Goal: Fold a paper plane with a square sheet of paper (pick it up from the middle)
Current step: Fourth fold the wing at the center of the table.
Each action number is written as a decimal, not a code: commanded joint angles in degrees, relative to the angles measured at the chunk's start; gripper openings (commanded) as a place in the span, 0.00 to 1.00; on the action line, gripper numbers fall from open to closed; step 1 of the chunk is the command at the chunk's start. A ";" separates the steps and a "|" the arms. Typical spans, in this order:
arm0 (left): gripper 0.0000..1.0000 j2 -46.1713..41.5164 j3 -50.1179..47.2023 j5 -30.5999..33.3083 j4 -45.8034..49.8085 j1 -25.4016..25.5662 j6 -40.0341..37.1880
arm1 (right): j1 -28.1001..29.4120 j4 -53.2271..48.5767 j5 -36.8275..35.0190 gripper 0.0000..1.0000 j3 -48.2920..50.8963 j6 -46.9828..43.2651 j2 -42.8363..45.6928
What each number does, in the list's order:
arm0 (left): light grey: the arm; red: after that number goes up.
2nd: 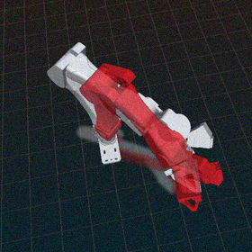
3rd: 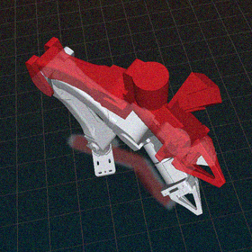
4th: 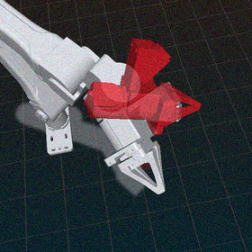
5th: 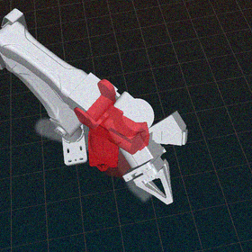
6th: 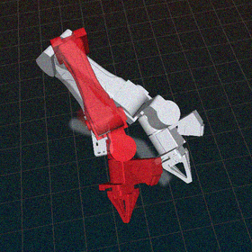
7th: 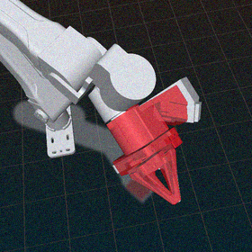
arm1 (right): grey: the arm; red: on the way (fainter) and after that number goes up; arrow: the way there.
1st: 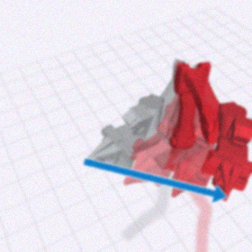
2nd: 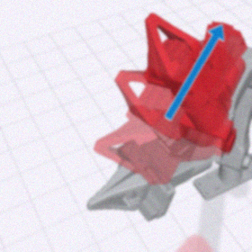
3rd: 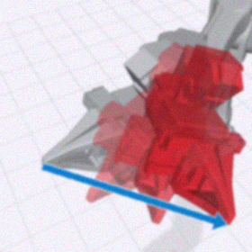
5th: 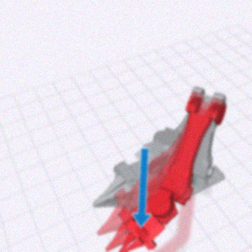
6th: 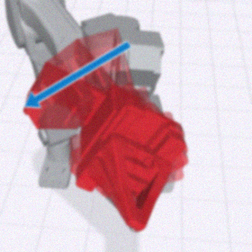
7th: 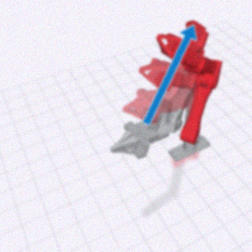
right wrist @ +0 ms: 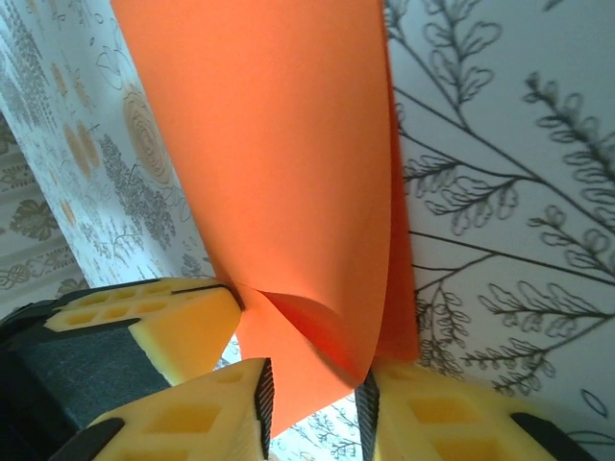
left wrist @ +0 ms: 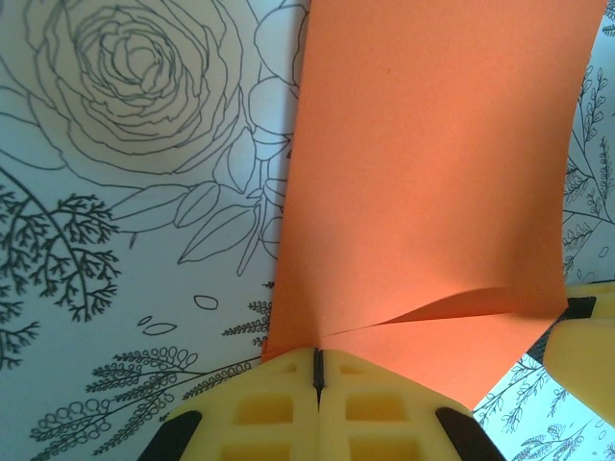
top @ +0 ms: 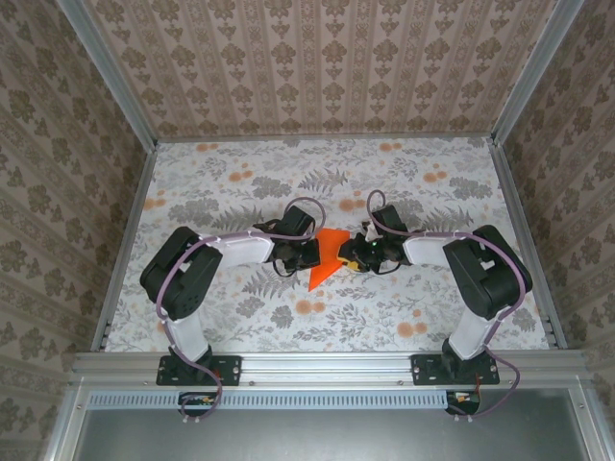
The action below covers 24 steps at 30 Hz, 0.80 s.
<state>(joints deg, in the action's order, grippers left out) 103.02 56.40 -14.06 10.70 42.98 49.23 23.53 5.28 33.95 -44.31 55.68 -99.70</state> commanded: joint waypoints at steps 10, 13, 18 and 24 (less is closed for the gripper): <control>0.03 0.22 -0.13 0.90 2.03 -0.62 -0.53 | 0.99 5.69 4.34 0.25 -1.01 3.58 -4.09; 0.06 -0.96 -0.22 0.62 2.19 -0.69 -1.38 | 1.08 7.64 4.89 0.21 -0.88 4.45 -4.62; 0.20 -5.46 -0.85 0.78 3.00 -1.40 -2.89 | 0.99 6.59 3.03 0.10 -0.71 4.61 -3.00; 0.48 -13.21 -2.48 4.18 5.95 -3.05 -7.60 | 0.83 -1.46 -2.45 0.03 -2.37 1.61 3.10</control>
<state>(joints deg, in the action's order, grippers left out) 94.04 55.42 -12.53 13.74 40.66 45.21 24.27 8.86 34.94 -44.47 59.24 -101.23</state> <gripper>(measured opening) 0.429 0.057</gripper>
